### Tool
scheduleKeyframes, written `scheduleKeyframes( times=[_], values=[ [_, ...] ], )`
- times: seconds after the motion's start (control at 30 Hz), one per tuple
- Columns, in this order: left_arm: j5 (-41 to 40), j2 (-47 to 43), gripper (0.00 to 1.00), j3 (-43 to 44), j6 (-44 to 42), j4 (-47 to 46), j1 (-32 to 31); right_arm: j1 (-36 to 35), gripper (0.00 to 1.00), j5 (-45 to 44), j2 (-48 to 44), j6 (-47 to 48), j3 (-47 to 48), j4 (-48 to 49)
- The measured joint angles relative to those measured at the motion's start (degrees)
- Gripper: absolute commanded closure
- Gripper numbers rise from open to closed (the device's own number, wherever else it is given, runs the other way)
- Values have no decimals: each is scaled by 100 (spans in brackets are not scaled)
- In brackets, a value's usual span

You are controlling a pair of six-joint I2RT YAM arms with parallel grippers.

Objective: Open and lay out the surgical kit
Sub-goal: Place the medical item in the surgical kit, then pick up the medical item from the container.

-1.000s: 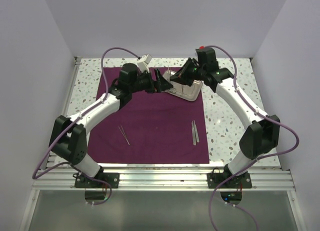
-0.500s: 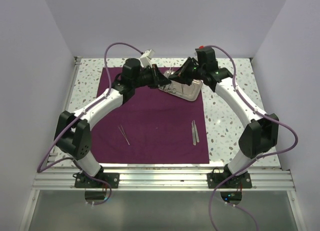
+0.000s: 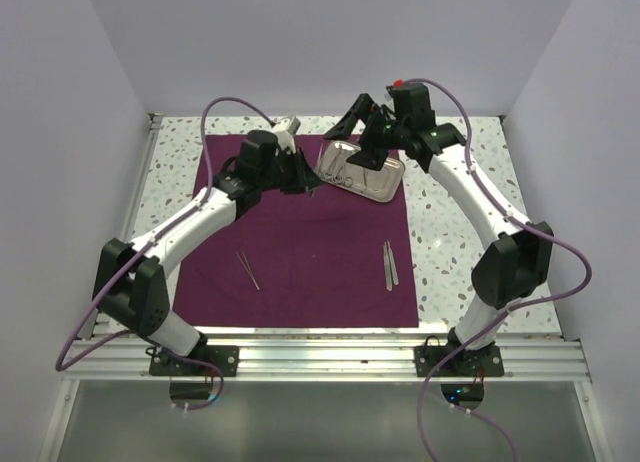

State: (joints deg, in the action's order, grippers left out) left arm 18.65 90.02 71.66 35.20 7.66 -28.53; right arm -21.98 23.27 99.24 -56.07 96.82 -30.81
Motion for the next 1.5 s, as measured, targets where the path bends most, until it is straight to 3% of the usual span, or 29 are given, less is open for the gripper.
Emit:
scheduleKeyframes(
  times=[0.37, 0.63, 0.83, 1.2, 1.27, 1.3, 1.37, 1.5],
  values=[
    [-1971, -2015, 100, -1860, -76, 2651, -37, 855, 2, 28, 7, 546, 160, -363],
    [-2308, -2048, 99, -3099, 385, 3353, -44, 911, 2, 39, 201, 662, 160, -466],
    [-2337, -1762, 78, -3289, 595, 3359, -44, 907, 2, 37, 240, 721, 160, -490],
    [-2422, -1773, 54, -3206, 728, 3460, -44, 907, 2, -50, 280, 1078, -4, -590],
    [-2439, -1823, 47, -3064, 730, 3578, -44, 903, 3, -205, 457, 1266, 173, -708],
    [-2450, -1858, 35, -2953, 723, 3659, -44, 898, 4, -295, 610, 1357, 306, -758],
    [-2483, -1915, 24, -2702, 715, 3788, -44, 896, 6, -466, 944, 1517, 592, -844],
    [-2577, -2004, 20, -1971, 710, 4024, -44, 887, 15, -859, 1930, 1832, 1414, -1093]
  ],
)
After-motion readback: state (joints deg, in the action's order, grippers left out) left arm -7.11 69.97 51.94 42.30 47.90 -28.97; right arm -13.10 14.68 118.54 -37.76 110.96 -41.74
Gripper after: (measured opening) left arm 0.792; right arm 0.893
